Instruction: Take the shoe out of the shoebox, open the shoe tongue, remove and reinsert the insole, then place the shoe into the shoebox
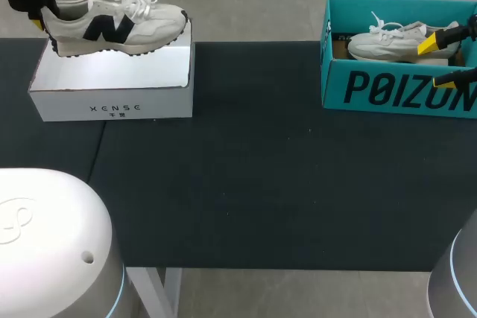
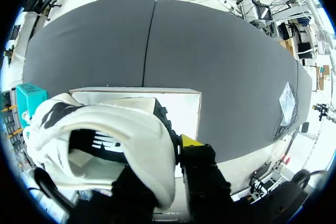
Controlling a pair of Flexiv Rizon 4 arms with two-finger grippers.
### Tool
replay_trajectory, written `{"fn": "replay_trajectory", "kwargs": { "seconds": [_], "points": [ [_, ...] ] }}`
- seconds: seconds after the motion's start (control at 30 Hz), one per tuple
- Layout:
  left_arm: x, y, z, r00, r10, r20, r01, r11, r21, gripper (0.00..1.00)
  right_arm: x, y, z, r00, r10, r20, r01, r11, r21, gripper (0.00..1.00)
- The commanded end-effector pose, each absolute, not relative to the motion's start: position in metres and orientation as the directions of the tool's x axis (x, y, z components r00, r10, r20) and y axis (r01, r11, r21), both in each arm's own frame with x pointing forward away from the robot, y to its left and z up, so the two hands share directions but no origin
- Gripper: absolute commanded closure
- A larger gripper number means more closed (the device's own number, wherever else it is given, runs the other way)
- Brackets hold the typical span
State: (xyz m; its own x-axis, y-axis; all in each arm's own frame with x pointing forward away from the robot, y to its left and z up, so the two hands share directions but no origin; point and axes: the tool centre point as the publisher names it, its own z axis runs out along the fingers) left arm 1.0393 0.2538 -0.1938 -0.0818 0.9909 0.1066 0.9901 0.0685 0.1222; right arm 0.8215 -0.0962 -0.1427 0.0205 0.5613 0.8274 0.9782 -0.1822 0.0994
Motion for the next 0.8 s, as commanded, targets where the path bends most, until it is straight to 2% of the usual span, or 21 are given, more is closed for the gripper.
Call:
{"fn": "replay_trajectory", "kwargs": {
  "seconds": [0.03,0.4,0.67,0.8],
  "points": [
    [1.061,0.272,-0.202,-0.088,0.991,0.101,0.992,0.078,0.098,1.00,0.821,-0.096,-0.143,0.022,0.563,0.826,0.978,-0.183,0.100,0.00],
    [1.112,0.289,-0.255,-0.101,0.977,0.186,0.989,0.077,0.129,1.00,0.821,-0.096,-0.143,0.022,0.563,0.826,0.978,-0.183,0.100,0.00],
    [1.118,0.289,-0.297,-0.093,0.983,0.157,0.991,0.076,0.108,1.00,0.821,-0.096,-0.143,0.022,0.563,0.826,0.978,-0.183,0.100,0.00],
    [1.113,0.289,-0.310,-0.044,0.987,0.154,0.993,0.025,0.119,1.00,0.821,-0.096,-0.143,0.022,0.563,0.826,0.978,-0.183,0.100,0.00]
  ]
}}
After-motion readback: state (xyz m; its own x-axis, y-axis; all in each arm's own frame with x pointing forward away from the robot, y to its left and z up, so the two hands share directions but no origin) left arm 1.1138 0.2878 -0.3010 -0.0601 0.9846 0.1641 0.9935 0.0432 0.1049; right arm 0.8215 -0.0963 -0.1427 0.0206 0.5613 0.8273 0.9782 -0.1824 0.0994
